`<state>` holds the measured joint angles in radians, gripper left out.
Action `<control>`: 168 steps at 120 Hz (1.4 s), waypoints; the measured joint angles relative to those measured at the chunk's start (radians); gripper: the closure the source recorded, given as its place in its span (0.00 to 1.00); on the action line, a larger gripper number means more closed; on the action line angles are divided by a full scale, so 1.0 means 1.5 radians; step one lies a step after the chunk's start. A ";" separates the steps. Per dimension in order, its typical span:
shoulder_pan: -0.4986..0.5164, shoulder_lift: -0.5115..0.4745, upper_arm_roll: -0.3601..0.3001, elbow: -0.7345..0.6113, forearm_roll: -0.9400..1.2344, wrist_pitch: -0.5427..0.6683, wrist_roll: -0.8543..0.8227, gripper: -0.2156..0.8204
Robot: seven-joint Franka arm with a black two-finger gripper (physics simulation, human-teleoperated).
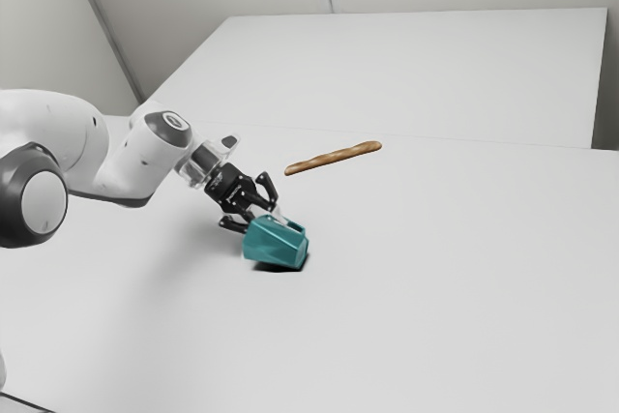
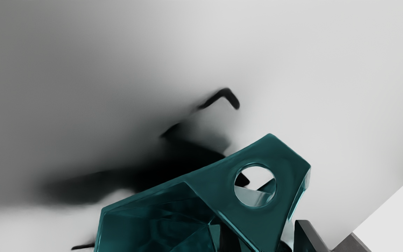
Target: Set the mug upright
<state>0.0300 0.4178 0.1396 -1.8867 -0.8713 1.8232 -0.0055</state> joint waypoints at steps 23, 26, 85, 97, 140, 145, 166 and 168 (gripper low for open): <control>-0.001 -0.003 -0.006 0.009 0.005 0.002 -0.004 0.89; -0.001 -0.003 -0.008 0.010 0.005 0.003 -0.005 0.91; -0.012 -0.100 -0.070 0.020 0.224 0.052 -0.044 0.97; -0.014 -0.124 -0.080 0.018 0.331 0.071 -0.051 0.97; -0.021 -0.145 -0.095 0.004 0.580 0.152 -0.067 0.97; -0.021 -0.145 -0.097 0.001 0.590 0.160 -0.068 0.97; -0.022 -0.144 -0.100 -0.012 0.644 0.196 -0.075 0.97; -0.022 -0.144 -0.101 -0.014 0.649 0.200 -0.075 0.97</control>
<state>-0.0029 0.2019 -0.0113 -1.9072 0.1025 2.1227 -0.1185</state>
